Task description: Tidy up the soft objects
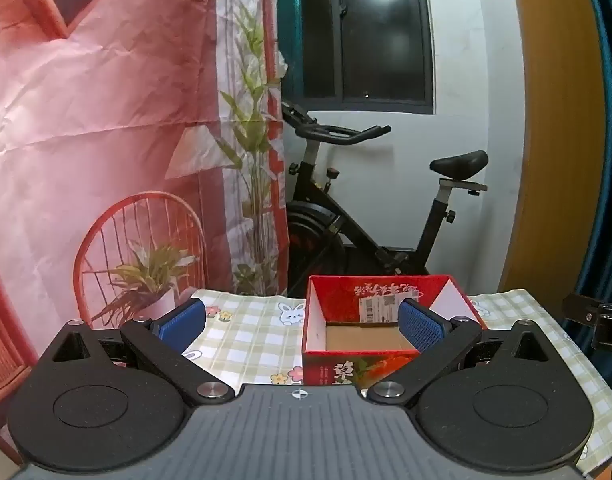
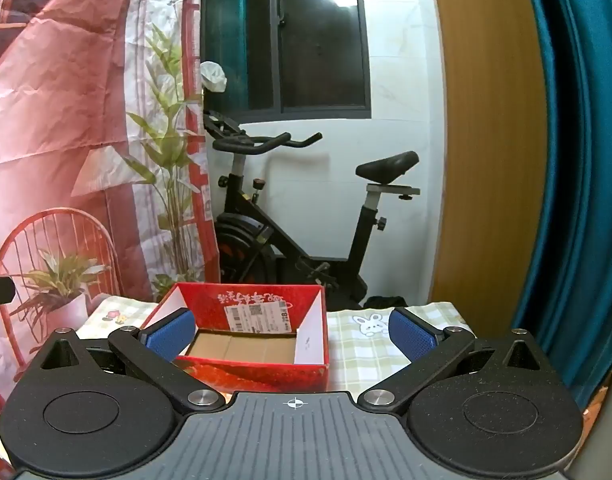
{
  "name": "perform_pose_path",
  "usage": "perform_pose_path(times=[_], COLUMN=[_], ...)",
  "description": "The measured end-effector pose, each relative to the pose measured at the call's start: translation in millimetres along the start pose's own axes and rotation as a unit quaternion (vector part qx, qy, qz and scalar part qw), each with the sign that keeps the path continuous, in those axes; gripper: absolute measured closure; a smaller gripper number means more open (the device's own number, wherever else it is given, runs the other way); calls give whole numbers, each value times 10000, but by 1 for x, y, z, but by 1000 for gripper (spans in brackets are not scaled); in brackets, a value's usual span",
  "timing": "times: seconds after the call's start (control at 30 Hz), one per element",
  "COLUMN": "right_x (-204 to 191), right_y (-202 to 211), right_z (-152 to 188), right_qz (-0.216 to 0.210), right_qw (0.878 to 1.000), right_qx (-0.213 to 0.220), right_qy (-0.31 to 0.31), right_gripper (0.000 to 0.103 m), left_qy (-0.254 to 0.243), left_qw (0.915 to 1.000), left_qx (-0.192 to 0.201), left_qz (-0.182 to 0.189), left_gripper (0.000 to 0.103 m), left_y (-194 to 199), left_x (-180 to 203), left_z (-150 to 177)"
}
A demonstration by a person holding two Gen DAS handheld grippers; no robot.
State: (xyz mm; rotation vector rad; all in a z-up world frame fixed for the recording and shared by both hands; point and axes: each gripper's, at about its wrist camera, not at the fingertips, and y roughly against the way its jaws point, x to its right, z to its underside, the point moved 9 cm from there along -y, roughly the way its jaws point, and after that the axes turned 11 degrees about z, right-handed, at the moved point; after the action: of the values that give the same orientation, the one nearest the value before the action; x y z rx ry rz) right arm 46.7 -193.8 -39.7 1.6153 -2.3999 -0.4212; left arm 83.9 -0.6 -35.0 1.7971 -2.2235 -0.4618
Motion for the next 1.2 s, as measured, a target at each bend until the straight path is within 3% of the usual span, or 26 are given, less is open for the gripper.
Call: perform_pose_path(times=[0.33,1.2], right_x=[0,-1], right_y=[1,-1], right_z=[1,3], right_qz=[-34,-7], right_qw=[9999,9999], right_qx=[-50,-81], right_qy=[-88,-87], right_gripper=[0,0], left_qy=[-114,-9], left_qw=[9998,10000], left_qx=[144,11], left_qz=[-43,28], left_gripper=[0,0], left_y=[1,-1], left_x=[1,0], left_z=[4,3])
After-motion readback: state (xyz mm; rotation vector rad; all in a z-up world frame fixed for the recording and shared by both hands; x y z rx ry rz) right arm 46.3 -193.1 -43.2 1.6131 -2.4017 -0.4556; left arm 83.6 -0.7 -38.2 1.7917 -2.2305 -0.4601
